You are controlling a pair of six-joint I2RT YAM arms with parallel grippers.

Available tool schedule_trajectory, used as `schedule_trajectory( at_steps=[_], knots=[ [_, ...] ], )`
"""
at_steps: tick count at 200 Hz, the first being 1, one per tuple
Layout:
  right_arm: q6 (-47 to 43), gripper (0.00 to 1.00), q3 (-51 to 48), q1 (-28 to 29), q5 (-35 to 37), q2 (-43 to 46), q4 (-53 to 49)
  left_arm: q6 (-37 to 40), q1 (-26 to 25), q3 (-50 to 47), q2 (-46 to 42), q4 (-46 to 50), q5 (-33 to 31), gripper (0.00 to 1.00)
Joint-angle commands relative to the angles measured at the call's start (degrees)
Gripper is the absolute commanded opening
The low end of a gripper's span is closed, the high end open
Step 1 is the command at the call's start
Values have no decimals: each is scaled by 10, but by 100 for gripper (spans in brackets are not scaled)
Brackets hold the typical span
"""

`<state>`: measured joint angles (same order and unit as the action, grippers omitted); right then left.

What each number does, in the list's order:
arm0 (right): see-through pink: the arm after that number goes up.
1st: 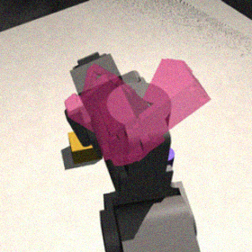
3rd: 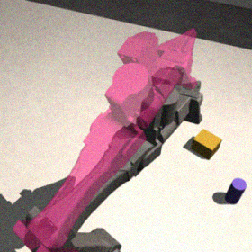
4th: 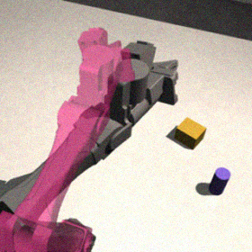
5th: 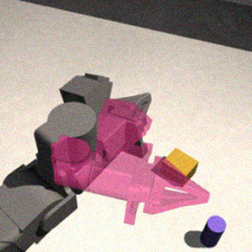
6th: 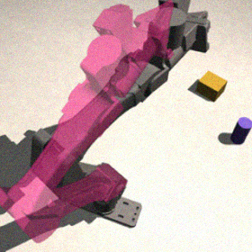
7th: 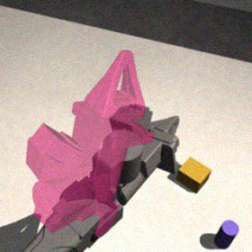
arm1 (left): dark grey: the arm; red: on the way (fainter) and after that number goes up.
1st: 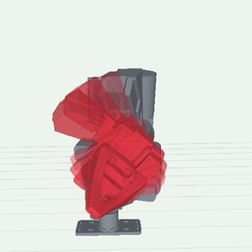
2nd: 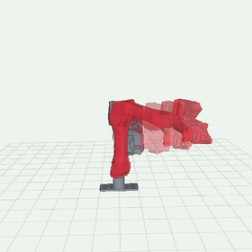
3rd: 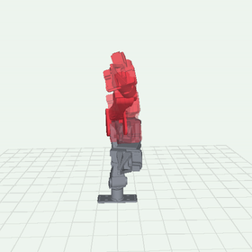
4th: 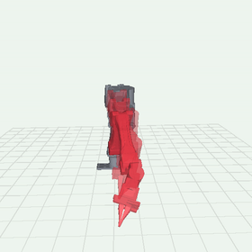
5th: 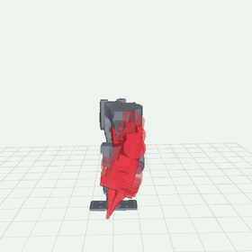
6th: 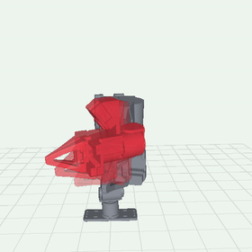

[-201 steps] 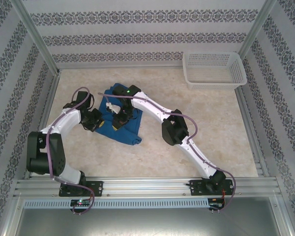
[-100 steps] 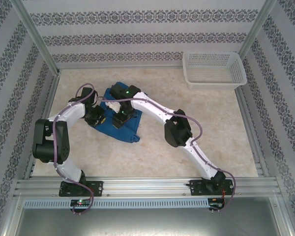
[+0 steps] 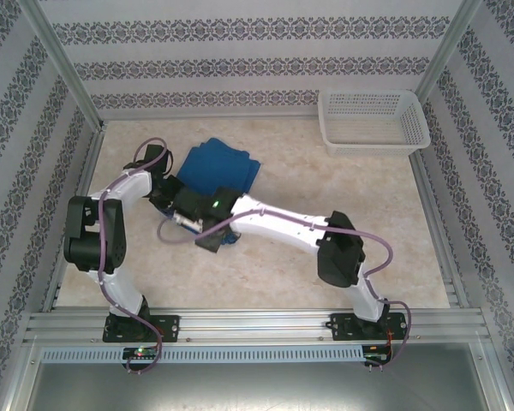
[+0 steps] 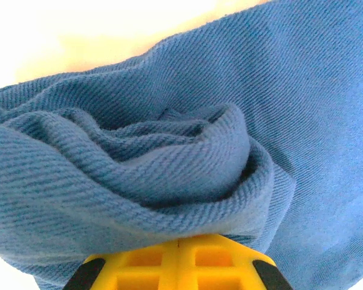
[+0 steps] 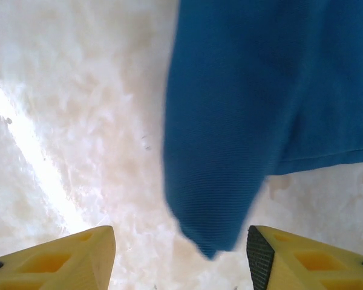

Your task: Roll up the long pants

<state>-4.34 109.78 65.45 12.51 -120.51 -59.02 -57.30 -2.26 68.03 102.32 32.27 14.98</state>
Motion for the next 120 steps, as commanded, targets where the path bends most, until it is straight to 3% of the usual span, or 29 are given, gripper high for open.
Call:
schedule_trajectory(
  at_steps=[1,56,120],
  knots=[
    [-10,61,-17,17,101,-19,30,1,2,9,33,-24,-8,0],
    [-45,62,52,45,192,-118,27,7,2,22,35,-16,-8,0],
    [-74,63,73,39,235,-195,48,10,2,20,33,-13,-3,0]
  ],
)
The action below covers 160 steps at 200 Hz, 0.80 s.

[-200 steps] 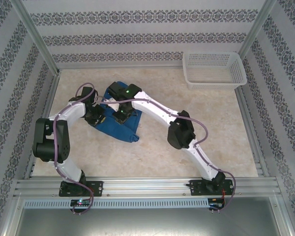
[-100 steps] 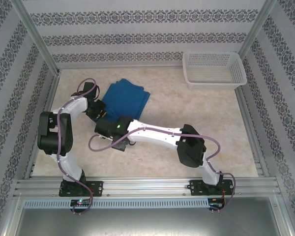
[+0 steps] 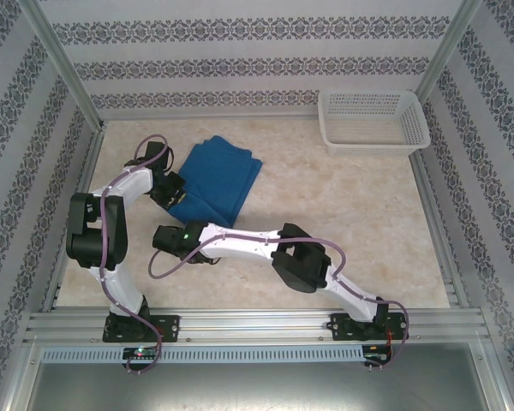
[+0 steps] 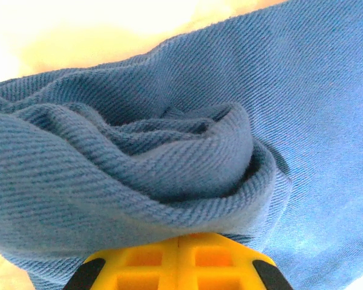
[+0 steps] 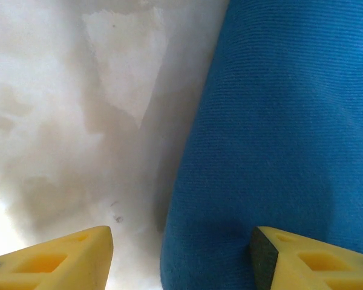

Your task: Roll up the long pants

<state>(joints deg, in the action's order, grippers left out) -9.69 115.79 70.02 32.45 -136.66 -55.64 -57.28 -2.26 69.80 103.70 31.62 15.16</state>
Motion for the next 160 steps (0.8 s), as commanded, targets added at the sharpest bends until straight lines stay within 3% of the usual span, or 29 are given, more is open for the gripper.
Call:
schedule_trajectory(
  at_steps=[1,104,117,139,160],
  knots=[
    [-20,63,13,-8,36,-35,15,9,2,2,19,-7,-5,0],
    [16,63,83,-98,-103,-75,-47,11,2,-1,16,-2,-1,0],
    [21,56,95,-107,-122,-69,-47,11,2,-1,17,-2,0,0],
    [27,26,116,-124,-145,-58,-49,14,2,0,16,0,1,0],
    [21,7,131,-132,-154,-48,-53,16,2,3,17,3,1,0]
  ],
)
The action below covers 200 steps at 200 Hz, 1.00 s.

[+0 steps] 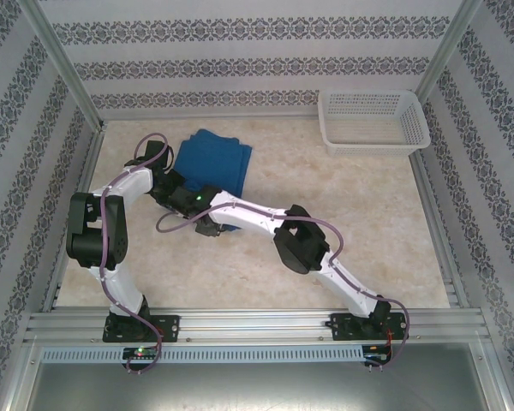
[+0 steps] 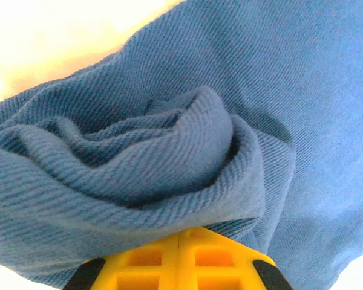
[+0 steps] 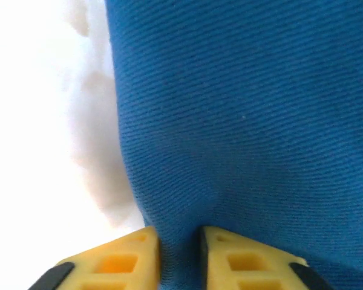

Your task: Roll up the long pants

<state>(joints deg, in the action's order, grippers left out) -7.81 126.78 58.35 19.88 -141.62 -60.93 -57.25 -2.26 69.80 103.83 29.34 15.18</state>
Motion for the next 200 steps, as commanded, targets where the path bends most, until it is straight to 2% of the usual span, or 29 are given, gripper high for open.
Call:
schedule_trajectory(
  at_steps=[1,18,27,32,37,51,58,66,79,138,200],
  knots=[
    [3,6,21,-16,-29,3,0,16,2,3,16,26,1,0],
    [1,6,30,-21,-36,14,0,17,2,3,17,26,1,0],
    [5,18,39,-23,-38,19,-6,17,2,3,18,25,2,0],
    [9,31,46,-24,-39,22,-11,17,2,3,19,25,2,0],
    [13,39,55,-25,-40,25,-18,17,2,3,18,25,3,0],
    [20,42,61,-27,-50,50,-17,17,2,4,20,25,4,0],
    [24,39,60,-28,-56,66,-12,17,2,3,20,26,4,0],
    [29,31,59,-31,-60,81,-6,17,2,3,21,25,4,0],
    [39,0,62,-37,-66,96,-3,17,2,5,23,26,6,0],
    [80,0,26,-58,-114,100,0,21,2,10,28,28,7,0],
    [106,0,-13,-90,-185,66,28,21,3,8,26,31,3,0]
  ],
)
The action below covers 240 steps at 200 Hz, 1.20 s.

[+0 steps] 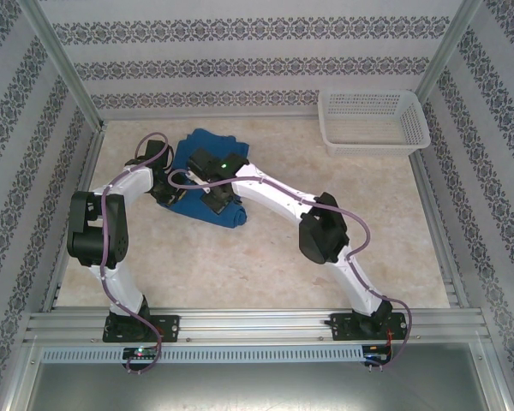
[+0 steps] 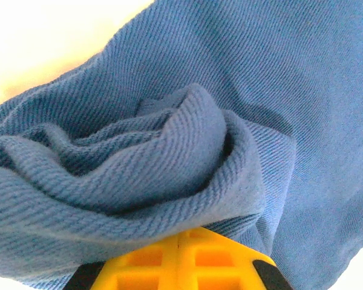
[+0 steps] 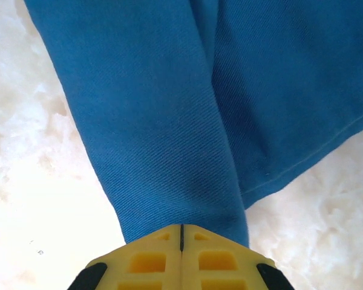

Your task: Roll up the long pants

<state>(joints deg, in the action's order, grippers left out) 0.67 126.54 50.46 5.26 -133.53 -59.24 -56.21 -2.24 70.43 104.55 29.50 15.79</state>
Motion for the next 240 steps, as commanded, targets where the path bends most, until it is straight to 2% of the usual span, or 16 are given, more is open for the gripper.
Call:
schedule_trajectory(
  at_steps=[1,21,71,99,104,111,116,122,131,151,181,240],
  knots=[
    [21,0,-10,-12,-39,-17,10,11,3,1,19,30,-3,0],
    [26,0,-4,-29,-53,-48,-1,9,3,2,20,28,-1,0],
    [51,0,-33,-86,-94,-98,52,13,3,0,16,32,-2,0],
    [48,0,-41,-82,-89,-81,58,16,5,1,16,36,-2,0],
    [44,8,-46,-77,-82,-67,60,16,5,0,16,37,-2,0],
    [40,34,-50,-70,-69,-48,60,16,6,1,16,37,-1,0],
    [35,49,-53,-65,-60,-35,59,16,6,1,16,36,-1,0],
    [29,58,-51,-57,-48,-19,52,16,6,1,16,36,-1,0],
    [18,65,-49,-43,-25,4,44,16,6,1,17,35,0,0],
    [-22,69,-59,4,48,43,43,14,6,3,20,32,4,0],
    [-79,70,-96,72,163,45,75,13,5,3,21,31,9,0],
    [-155,70,-153,99,259,-19,165,20,6,10,17,40,6,0]
  ],
)
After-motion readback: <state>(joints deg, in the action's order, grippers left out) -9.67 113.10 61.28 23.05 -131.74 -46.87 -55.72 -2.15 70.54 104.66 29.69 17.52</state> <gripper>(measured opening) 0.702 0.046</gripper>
